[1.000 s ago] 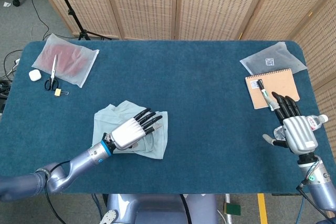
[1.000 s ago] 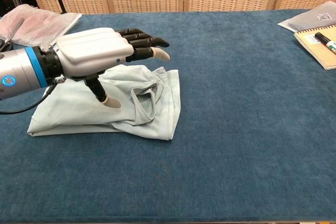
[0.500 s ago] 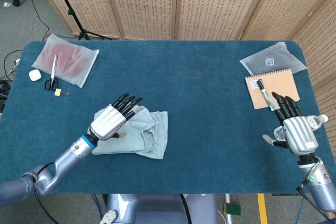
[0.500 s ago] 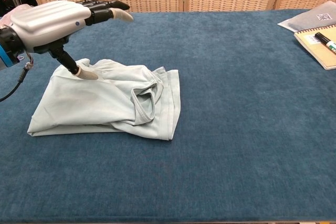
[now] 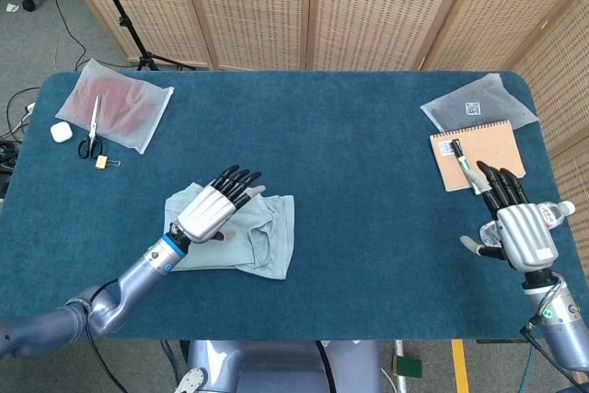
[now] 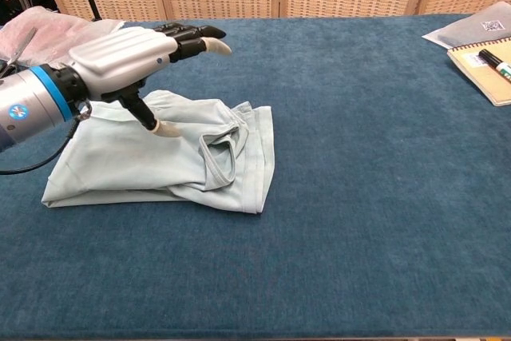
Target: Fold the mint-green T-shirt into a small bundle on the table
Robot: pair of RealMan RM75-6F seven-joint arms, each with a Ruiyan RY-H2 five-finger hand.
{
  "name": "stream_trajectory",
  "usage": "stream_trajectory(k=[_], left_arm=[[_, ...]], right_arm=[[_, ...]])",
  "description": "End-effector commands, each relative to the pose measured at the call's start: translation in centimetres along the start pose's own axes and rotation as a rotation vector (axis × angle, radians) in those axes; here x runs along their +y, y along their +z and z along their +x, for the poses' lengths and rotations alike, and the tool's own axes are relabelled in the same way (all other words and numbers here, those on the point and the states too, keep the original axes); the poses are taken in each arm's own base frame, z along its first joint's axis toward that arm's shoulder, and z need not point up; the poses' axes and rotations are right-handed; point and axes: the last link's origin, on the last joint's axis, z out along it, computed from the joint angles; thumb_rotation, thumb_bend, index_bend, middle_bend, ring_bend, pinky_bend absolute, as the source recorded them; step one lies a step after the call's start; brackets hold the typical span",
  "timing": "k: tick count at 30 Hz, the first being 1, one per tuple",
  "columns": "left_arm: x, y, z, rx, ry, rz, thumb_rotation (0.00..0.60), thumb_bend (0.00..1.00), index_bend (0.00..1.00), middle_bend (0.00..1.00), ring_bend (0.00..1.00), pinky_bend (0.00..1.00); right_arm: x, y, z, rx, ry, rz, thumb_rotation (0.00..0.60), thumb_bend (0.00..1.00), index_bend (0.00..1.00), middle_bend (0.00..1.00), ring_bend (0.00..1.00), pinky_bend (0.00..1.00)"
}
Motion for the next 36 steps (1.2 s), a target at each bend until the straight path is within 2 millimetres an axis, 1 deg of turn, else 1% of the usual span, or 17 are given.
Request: stream_trajectory(k=[1,2,5,13,19,36], left_arm=[[0.8,1.0,-0.6,-0.003,0.007,-0.015,0.6,0.0,0.0,0.0,0.0,0.0],[1.2,1.4,-0.9,-0.012,0.01,-0.023,0.6,0.0,0.0,0.0,0.0,0.0],[1.3,1.8,-1.3,-0.017,0.018,-0.02,0.6,0.0,0.0,0.0,0.0,0.0],[1.6,2.7,-1.6,-0.009,0.027,-0.028,0.6,0.0,0.0,0.0,0.0,0.0],[2.2,3.5,-2.1,0.0,0.031,-0.049,0.6,0.0,0.0,0.0,0.0,0.0],[3.9,4.9,-2.5,0.016,0.066,-0.104,0.6,0.0,0.0,0.0,0.0,0.0]], right_arm=[[0.1,0.0,0.2,0.003,0.003,-0.001,0.6,0.0,0.0,0.0,0.0,0.04],[0.2,0.0,0.3,0.007,0.005,-0.004,0.6,0.0,0.0,0.0,0.0,0.04],[0.3,0.0,0.4,0.008,0.008,-0.004,0.6,0.0,0.0,0.0,0.0,0.04],[0.3,0.0,0.4,0.009,0.012,-0.005,0.6,0.0,0.0,0.0,0.0,0.04],[0.4,0.0,0.4,0.007,0.013,-0.007,0.6,0.0,0.0,0.0,0.0,0.04],[0.5,0.0,0.5,0.005,0.019,-0.009,0.6,0.0,0.0,0.0,0.0,0.04]])
